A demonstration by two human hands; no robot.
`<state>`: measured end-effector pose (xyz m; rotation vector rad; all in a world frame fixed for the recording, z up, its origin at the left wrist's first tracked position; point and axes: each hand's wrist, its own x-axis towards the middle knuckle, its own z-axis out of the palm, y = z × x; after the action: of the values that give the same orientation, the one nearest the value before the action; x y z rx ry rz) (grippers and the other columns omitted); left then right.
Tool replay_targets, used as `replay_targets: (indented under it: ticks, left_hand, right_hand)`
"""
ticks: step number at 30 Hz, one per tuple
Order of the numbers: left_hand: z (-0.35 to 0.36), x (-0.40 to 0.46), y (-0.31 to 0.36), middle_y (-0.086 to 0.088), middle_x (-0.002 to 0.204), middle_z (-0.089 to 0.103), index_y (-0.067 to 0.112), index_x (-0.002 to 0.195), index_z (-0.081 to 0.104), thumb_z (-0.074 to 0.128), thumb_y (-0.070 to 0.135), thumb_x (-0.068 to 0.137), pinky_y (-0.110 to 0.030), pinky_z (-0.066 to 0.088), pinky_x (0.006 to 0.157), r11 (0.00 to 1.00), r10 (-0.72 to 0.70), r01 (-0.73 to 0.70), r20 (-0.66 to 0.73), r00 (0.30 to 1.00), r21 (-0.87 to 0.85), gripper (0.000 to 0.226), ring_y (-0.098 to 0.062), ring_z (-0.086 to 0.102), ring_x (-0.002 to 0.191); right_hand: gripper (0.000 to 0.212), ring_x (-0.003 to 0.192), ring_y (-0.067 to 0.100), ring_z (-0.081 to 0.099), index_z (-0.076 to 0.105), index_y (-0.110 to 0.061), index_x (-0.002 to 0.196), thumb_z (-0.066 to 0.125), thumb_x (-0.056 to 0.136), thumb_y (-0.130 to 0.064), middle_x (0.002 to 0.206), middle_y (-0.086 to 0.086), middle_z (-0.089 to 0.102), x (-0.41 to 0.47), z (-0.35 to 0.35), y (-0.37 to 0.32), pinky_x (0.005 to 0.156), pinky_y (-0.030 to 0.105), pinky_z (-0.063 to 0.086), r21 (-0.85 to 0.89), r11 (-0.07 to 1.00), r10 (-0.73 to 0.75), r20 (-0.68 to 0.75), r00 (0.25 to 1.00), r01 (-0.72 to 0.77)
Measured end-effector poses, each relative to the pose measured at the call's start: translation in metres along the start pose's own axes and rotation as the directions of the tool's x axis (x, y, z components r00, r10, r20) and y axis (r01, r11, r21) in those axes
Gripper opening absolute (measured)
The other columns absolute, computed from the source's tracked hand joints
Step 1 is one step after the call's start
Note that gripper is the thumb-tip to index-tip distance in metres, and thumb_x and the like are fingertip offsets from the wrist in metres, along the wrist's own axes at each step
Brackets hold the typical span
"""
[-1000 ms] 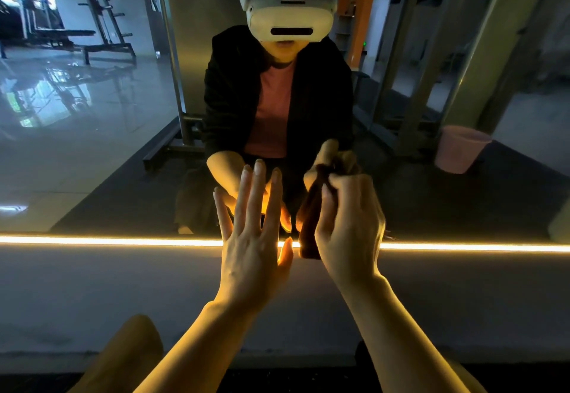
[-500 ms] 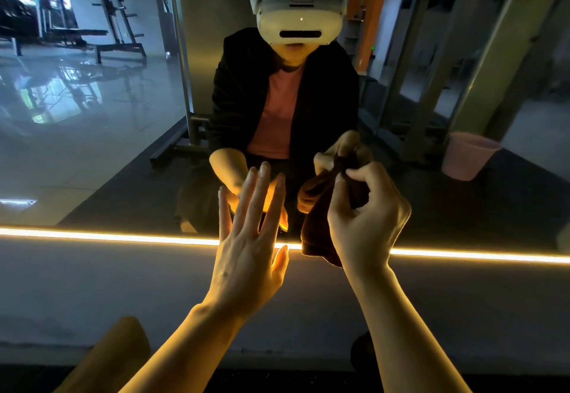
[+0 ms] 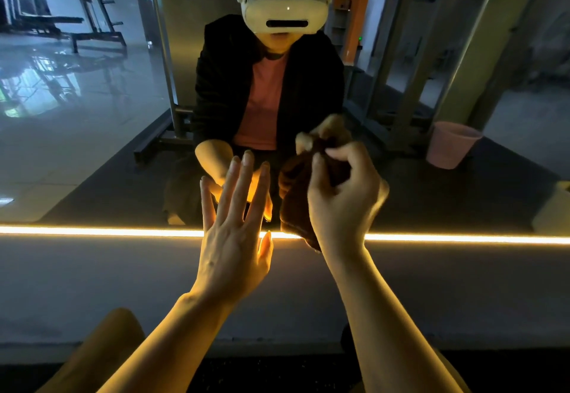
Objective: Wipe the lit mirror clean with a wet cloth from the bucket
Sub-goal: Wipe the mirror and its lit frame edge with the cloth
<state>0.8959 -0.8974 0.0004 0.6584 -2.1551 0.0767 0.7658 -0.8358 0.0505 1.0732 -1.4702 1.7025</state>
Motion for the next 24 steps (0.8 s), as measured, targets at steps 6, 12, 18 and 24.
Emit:
replay_targets:
  ticks: [6,12,18,24]
  left_hand:
    - [0.003,-0.001,0.001,-0.017,0.163,0.004,0.006,0.155,0.019,0.080,0.006,0.070,-0.063,0.000,0.118,1.000,-0.019,0.019,0.010,1.000,0.015,0.105,-0.032,0.002,0.151]
    - [0.003,-0.002,0.000,-0.016,0.163,0.004,0.006,0.155,0.018,0.080,0.009,0.072,-0.060,-0.002,0.119,1.000,-0.006,0.006,0.012,1.000,0.023,0.104,-0.032,0.002,0.151]
    - [0.004,0.000,-0.001,-0.017,0.163,0.006,0.005,0.154,0.021,0.084,0.009,0.069,-0.060,-0.001,0.119,0.999,-0.001,0.001,0.000,1.000,0.035,0.106,-0.032,0.004,0.151]
    - [0.008,-0.002,0.002,-0.015,0.163,0.003,0.007,0.154,0.019,0.084,0.010,0.068,-0.064,0.002,0.118,1.000,-0.001,0.001,-0.027,1.000,0.025,0.108,-0.033,0.003,0.151]
  right_hand:
    - [0.005,0.071,0.016,0.068,0.064,-0.004,0.083,0.068,0.084,-0.008,0.079,0.005,0.070,-0.018,-0.009,0.008,0.066,0.025,0.056,-0.033,0.998,0.051,0.008,0.999,-0.051]
    - [0.006,0.072,0.015,0.068,0.064,-0.003,0.082,0.068,0.084,-0.007,0.080,0.005,0.070,-0.013,-0.007,0.008,0.064,0.025,0.054,-0.041,0.998,0.050,0.020,0.999,-0.049]
    - [0.008,0.068,0.011,0.064,0.064,-0.002,0.084,0.067,0.085,-0.010,0.080,0.006,0.069,0.001,-0.002,0.003,0.064,0.012,0.047,-0.025,1.000,0.010,0.020,1.000,-0.010]
    - [0.009,0.070,0.011,0.064,0.065,-0.001,0.084,0.067,0.087,-0.010,0.080,0.007,0.069,-0.006,-0.001,0.005,0.067,0.006,0.043,-0.057,0.998,-0.038,-0.005,0.999,0.038]
